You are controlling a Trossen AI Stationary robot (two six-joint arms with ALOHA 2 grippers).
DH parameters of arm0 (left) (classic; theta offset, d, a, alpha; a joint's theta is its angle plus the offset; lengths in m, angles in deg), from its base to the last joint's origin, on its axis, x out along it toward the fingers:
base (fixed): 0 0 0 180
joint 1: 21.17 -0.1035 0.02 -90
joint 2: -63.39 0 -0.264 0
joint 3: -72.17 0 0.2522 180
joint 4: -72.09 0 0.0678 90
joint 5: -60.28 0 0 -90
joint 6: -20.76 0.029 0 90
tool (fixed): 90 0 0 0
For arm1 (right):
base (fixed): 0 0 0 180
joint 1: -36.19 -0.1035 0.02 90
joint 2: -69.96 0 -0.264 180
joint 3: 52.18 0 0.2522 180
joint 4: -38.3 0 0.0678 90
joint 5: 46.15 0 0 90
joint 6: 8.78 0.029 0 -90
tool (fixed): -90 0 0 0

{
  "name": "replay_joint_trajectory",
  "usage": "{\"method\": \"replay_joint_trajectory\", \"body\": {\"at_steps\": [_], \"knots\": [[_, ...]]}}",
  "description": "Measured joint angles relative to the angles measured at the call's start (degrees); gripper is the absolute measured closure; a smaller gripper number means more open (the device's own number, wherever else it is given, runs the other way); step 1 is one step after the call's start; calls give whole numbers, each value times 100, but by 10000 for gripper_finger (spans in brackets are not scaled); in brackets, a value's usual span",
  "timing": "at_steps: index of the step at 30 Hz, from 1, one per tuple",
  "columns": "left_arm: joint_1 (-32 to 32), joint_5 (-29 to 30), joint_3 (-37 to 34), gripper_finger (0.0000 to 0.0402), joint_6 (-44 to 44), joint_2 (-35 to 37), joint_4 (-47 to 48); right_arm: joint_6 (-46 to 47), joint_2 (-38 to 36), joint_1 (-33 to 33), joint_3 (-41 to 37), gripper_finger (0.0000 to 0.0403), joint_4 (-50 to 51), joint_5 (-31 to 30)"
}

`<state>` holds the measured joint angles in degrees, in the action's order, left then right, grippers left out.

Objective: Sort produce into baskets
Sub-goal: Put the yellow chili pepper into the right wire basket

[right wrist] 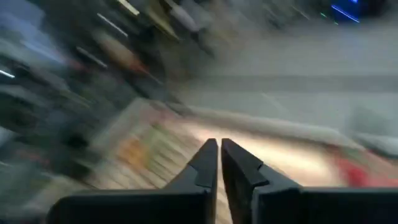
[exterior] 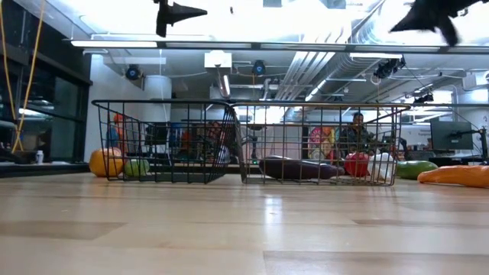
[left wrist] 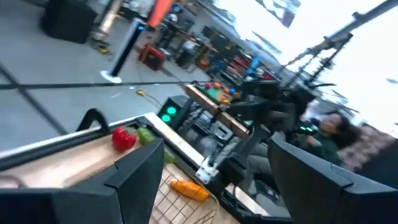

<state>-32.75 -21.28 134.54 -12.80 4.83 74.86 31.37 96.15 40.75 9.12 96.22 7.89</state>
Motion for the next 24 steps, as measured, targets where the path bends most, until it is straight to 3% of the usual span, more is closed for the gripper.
{"method": "replay_joint_trajectory", "body": {"at_steps": [2, 5, 9, 14, 19, 24], "knots": [[-312, -597, 30, 126, 88, 46, -3, 752, 564, 186, 560, 358, 1520, 81], [-660, -1309, 31, 126, 123, 131, 79, 1561, 1245, 442, 968, 304, 2851, 674], [-997, -2088, 31, 126, 281, 211, 130, 1959, 1933, 773, 934, 217, 3335, 1800], [-1307, -2790, 31, 126, 321, 227, 139, 1621, 2705, 1403, 675, 131, 3588, 2941], [-1452, -3083, 31, 126, 321, 227, 202, 1073, 3202, 2184, 589, 111, 3785, 3408], [-1472, -3085, 31, 126, 224, 227, 270, -150, 3594, 2846, 585, 117, 3647, 3679]]}}
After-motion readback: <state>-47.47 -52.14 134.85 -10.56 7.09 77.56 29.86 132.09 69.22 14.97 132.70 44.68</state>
